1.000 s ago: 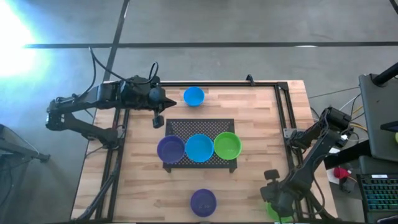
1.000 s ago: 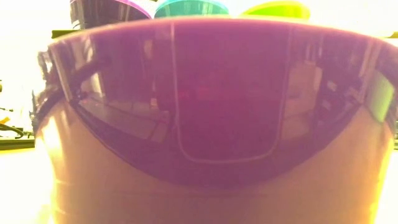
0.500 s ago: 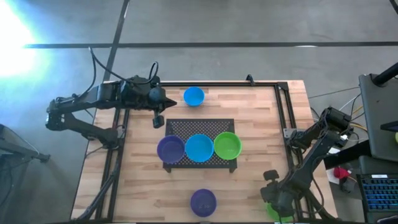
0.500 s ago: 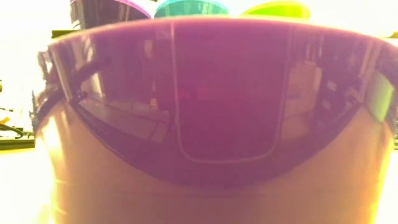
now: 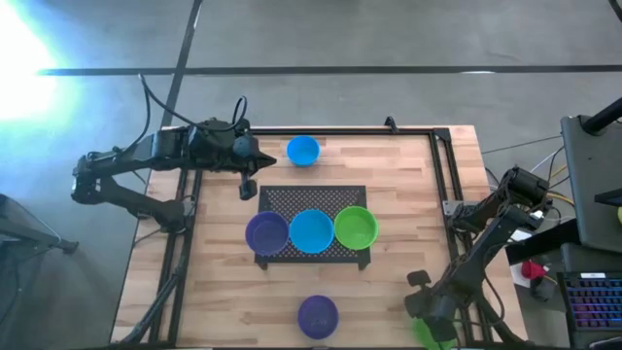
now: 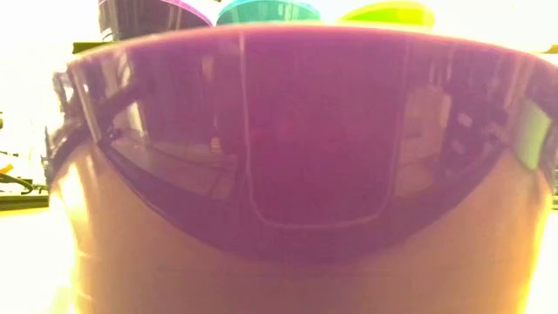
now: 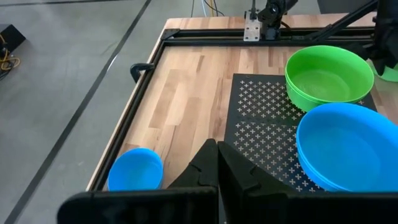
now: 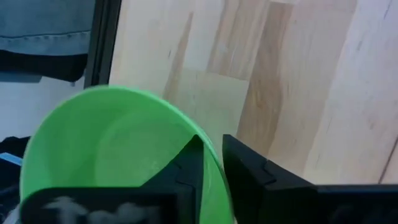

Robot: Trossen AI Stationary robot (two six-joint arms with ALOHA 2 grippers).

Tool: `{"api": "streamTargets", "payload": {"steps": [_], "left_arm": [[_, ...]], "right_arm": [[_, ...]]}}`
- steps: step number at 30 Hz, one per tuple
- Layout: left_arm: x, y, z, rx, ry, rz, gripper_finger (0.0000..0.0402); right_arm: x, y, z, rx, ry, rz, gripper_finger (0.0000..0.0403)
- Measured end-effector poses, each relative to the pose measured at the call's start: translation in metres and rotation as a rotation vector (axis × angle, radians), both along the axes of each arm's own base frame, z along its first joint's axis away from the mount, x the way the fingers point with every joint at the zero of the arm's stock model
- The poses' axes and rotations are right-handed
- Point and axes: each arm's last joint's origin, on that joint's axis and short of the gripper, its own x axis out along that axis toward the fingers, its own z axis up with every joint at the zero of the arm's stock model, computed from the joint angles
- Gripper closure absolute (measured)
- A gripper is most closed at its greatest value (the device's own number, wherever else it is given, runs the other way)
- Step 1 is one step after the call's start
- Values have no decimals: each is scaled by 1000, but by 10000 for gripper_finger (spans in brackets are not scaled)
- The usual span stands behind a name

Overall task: Pick & Place Mini bowls
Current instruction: Stack the green bowl on the green bowl on the shelf

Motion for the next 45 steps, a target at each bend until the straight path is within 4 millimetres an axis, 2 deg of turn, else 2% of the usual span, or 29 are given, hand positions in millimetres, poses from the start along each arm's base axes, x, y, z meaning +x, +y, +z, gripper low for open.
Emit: {"api": "streamTargets", "payload": {"steps": [5, 16, 24, 29, 36, 45], "left_arm": [[0, 0, 0, -1, 0, 1, 401], [0, 0, 0, -1, 0, 0, 402], [0, 0, 0, 1, 1, -1, 401], [0, 0, 0, 1, 2, -1, 401], [2, 0, -7, -1, 26, -2, 402], [6, 1, -18, -3, 50, -2, 402]], "right_arm": [[1, 0, 1, 5, -11, 4, 390], [5, -5, 3, 4, -11, -7, 394], [10, -19, 18, -13, -68, 4, 394], [15, -35, 41, 31, -134, -17, 394], [17, -68, 83, 90, -261, -65, 394], [21, -113, 147, 158, -448, -166, 394]]}}
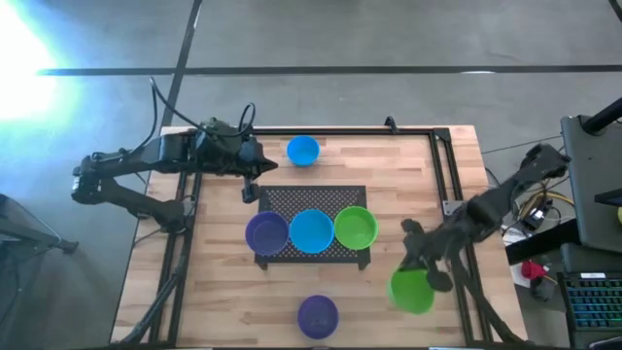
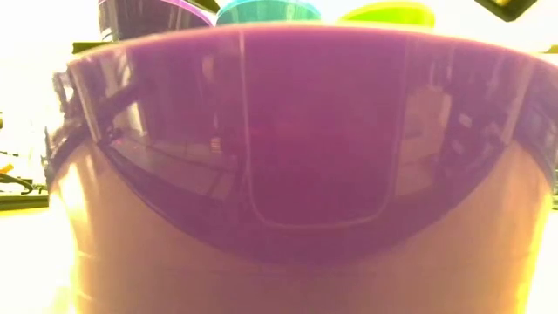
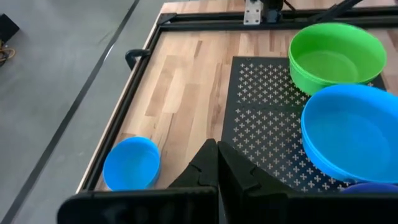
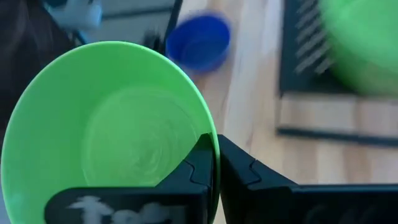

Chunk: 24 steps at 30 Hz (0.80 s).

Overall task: Pick & Place Mini bowls
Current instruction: Stack the green bowl on the green bowl on the shelf

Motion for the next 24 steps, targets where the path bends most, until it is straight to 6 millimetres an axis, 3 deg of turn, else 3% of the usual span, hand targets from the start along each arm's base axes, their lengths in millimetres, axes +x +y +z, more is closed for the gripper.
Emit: {"api": "streamTargets", "payload": {"steps": [6, 16, 20, 24], "left_arm": [[0, 0, 1, 26, -2, -16, 402], [0, 0, 1, 49, 3, -31, 402], [0, 0, 1, 49, 3, -31, 402], [0, 0, 1, 49, 3, -31, 402]], "right_arm": [[5, -33, 36, -32, -40, -122, 394], [39, -83, 76, -127, -4, -365, 394], [57, -95, 81, -154, 35, -397, 394], [80, -104, 71, -146, 103, -376, 394]]}}
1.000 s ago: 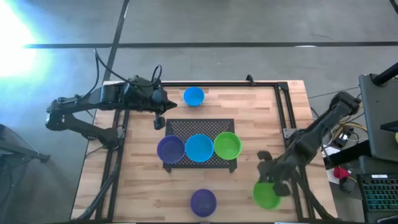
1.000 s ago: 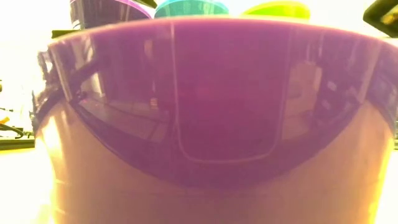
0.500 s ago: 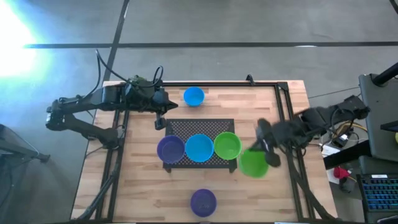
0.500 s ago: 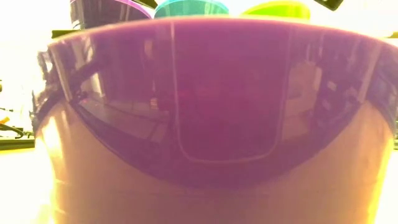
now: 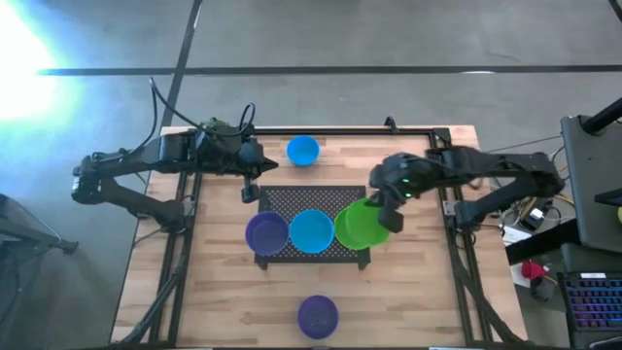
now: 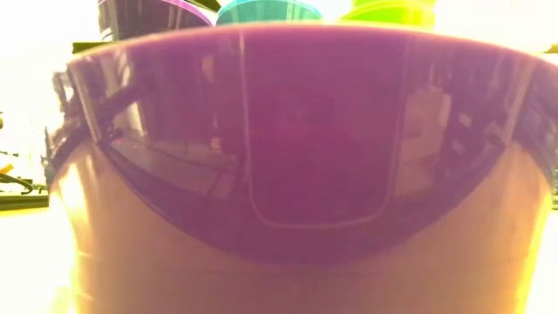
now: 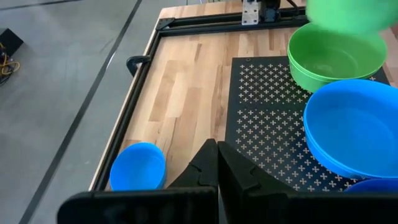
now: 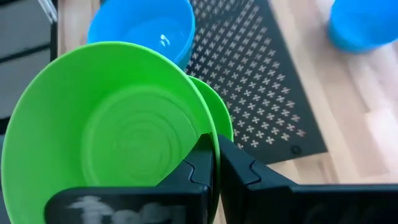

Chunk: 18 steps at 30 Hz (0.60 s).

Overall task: Pick & Place Mini bowls
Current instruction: Stack the green bowl on the green bowl on the shelf

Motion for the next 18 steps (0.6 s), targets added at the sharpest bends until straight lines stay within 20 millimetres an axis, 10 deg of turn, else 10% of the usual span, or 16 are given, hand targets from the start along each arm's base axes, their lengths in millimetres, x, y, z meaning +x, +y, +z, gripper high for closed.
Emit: {"api": "streamTargets", "payload": {"steps": [18], "left_arm": [[0, 0, 0, -3, -2, 2, 402]], "right_arm": [[29, -20, -22, 18, 96, 71, 394]]}}
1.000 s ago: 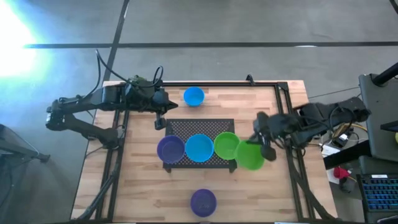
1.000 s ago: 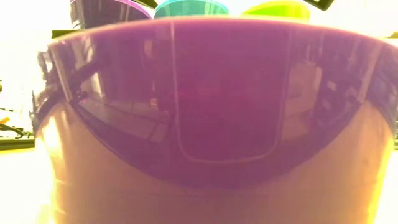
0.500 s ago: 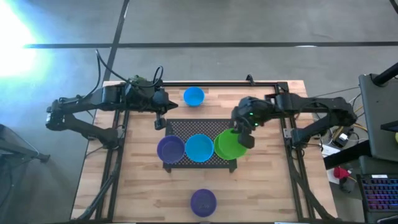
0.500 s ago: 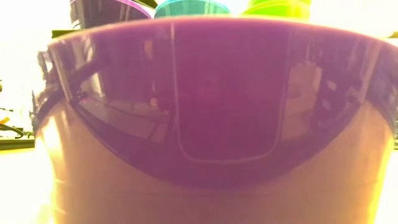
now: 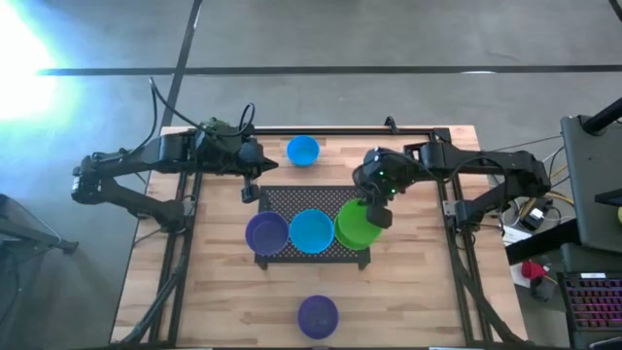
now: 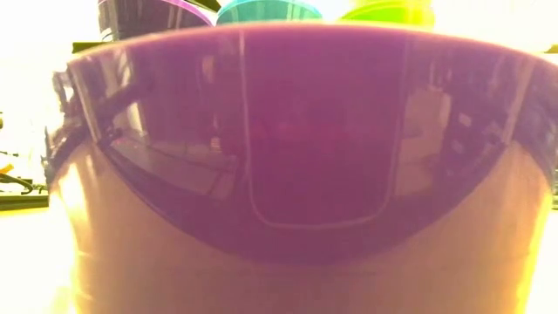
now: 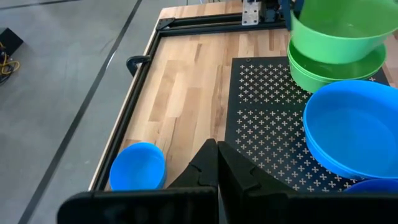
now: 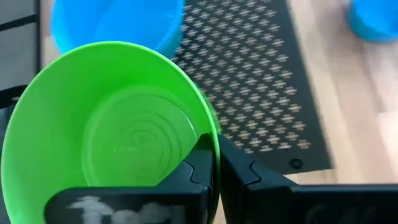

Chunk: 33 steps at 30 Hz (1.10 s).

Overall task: Pick & Place Mini bowls
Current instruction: Stack the green bowl on the green bowl on the shelf, then stack the light blue bowl on the blue bowl on the shelf

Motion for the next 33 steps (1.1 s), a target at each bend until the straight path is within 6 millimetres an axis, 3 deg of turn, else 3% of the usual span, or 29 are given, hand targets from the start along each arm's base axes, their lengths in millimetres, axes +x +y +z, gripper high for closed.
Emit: {"api": "streamTargets", "payload": {"steps": [5, 17, 21, 28, 33], "left_arm": [[0, 0, 0, -3, -1, 2, 402], [0, 0, 0, -3, -1, 2, 402], [0, 0, 0, -3, -1, 2, 402], [0, 0, 0, -3, -1, 2, 402], [0, 0, 0, -15, -4, 10, 402]], "right_arm": [[2, -1, -2, -42, 1, 24, 385], [3, 0, -2, -54, -8, 45, 287], [0, 0, 8, -70, -43, 65, 269], [-8, -2, 22, -146, -46, 57, 265], [-16, -5, 36, -243, -42, 23, 302]]}}
